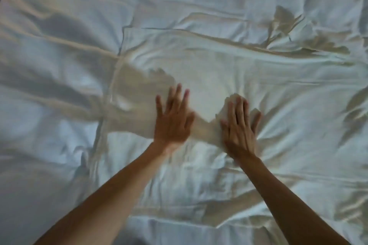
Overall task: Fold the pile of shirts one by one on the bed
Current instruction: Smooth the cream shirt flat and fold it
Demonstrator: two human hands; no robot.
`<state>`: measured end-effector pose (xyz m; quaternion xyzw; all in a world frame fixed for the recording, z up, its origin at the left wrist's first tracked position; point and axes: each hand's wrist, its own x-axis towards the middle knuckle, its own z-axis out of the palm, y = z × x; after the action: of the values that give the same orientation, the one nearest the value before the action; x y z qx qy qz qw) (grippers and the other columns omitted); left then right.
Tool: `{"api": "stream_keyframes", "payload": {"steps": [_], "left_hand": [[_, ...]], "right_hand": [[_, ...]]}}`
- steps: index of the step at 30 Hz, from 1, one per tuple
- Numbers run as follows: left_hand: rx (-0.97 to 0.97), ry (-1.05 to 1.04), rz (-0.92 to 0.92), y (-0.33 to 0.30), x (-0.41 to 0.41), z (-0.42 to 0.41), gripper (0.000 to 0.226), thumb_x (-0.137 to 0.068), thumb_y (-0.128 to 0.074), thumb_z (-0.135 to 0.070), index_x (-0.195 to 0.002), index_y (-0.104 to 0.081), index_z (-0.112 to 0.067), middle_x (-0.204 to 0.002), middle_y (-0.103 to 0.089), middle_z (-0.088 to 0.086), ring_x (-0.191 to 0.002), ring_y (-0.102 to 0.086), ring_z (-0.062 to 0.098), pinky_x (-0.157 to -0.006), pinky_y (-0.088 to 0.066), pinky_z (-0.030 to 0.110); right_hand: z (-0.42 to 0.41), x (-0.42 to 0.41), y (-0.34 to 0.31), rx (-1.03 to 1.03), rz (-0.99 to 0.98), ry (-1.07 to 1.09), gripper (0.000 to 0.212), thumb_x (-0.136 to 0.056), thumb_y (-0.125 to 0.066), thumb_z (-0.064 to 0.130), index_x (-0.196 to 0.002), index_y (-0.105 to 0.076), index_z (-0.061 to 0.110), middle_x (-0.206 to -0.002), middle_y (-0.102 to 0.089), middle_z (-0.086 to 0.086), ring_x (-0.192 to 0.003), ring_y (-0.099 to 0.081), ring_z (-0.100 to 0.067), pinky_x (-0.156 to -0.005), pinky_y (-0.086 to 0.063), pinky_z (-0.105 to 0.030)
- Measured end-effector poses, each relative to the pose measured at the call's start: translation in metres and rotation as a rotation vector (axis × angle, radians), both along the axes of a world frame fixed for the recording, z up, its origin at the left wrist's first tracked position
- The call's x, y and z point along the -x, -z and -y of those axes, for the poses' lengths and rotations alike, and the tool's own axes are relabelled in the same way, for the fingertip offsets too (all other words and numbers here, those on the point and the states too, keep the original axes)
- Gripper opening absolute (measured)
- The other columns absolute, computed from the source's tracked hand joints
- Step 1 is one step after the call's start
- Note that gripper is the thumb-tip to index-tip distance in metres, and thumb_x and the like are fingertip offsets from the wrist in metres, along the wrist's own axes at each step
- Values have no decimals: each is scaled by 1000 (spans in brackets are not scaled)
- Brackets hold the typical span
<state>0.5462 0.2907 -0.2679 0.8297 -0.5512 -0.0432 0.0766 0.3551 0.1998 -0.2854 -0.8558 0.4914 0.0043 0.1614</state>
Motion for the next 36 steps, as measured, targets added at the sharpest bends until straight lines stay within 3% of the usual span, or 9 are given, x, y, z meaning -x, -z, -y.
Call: {"api": "stream_keyframes", "payload": {"steps": [3, 10, 13, 16, 18, 24, 29, 33, 36], "left_hand": [[-127, 293, -64, 1, 81, -50, 58, -103, -28, -45, -156, -27, -22, -165, -16, 5, -153, -10, 25, -115, -17, 62], [-177, -143, 144, -8, -28, -174, 60, -101, -32, -49, -155, -31, -24, -163, -23, 6, -152, -18, 26, -118, -6, 64], [-90, -362, 64, -13, 22, -156, 65, -100, -29, -45, -157, -20, -15, -164, -17, 11, -152, -13, 34, -114, -9, 72], [-80, 185, -70, -17, 131, -129, 61, -103, -21, -48, -158, -10, -25, -166, -10, 7, -153, -11, 27, -116, -15, 65], [-153, 324, -93, -16, 155, -138, 58, -104, -18, -51, -157, -18, -29, -166, -14, 5, -153, -14, 23, -115, -21, 62], [-199, -236, -101, -20, 152, -172, 67, -97, -29, -49, -154, -33, -14, -163, -22, 13, -150, -19, 33, -114, -11, 67], [-114, 385, -349, -40, 261, -132, 71, -95, -44, -47, -158, -22, -23, -167, -11, 0, -154, -8, 20, -118, -15, 59], [-160, 462, -310, -26, 281, -123, 84, -82, -57, -46, -155, -29, -14, -165, -18, 3, -152, -17, 26, -116, -21, 62], [-159, 495, -222, -24, 281, -126, 82, -83, -57, -47, -153, -34, -11, -164, -22, 6, -151, -19, 30, -116, -21, 62]], "right_hand": [[-32, 36, -6, -2, -37, -7, 63, -101, -22, 44, -159, -9, 24, -166, -3, 1, -153, 1, -16, -120, -2, -58], [-80, 116, -17, -34, -61, 21, 65, -99, -25, 45, -159, -5, 29, -166, 1, 3, -153, 5, -15, -120, 3, -57], [-92, 125, -16, -55, -44, 33, 65, -98, -27, 45, -159, -9, 28, -166, -1, 1, -153, 4, -17, -120, 5, -57], [-102, 139, -18, -63, -60, 48, 64, -99, -24, 46, -159, -10, 25, -166, -2, -2, -153, 5, -18, -120, 4, -57], [-110, 160, -25, -77, -78, 55, 64, -100, -21, 47, -159, -11, 24, -166, 0, -3, -153, 6, -18, -120, 2, -59], [-139, 240, -48, -86, -73, 97, 71, -98, -23, 55, -158, -19, 16, -166, -8, -9, -153, -4, -24, -119, -2, -62], [-174, 285, -71, -108, 99, -34, 85, -89, -46, 67, -156, -26, 18, -166, -9, -8, -153, -8, -28, -120, -1, -58], [-184, 329, -76, -58, 187, -15, 87, -72, -72, 48, -146, -45, 13, -161, -26, -14, -149, -22, -34, -115, -17, -65], [-189, 343, -73, 43, 232, 13, 63, -73, -68, 26, -133, -61, 10, -150, -43, -17, -138, -43, -34, -106, -38, -54]]}}
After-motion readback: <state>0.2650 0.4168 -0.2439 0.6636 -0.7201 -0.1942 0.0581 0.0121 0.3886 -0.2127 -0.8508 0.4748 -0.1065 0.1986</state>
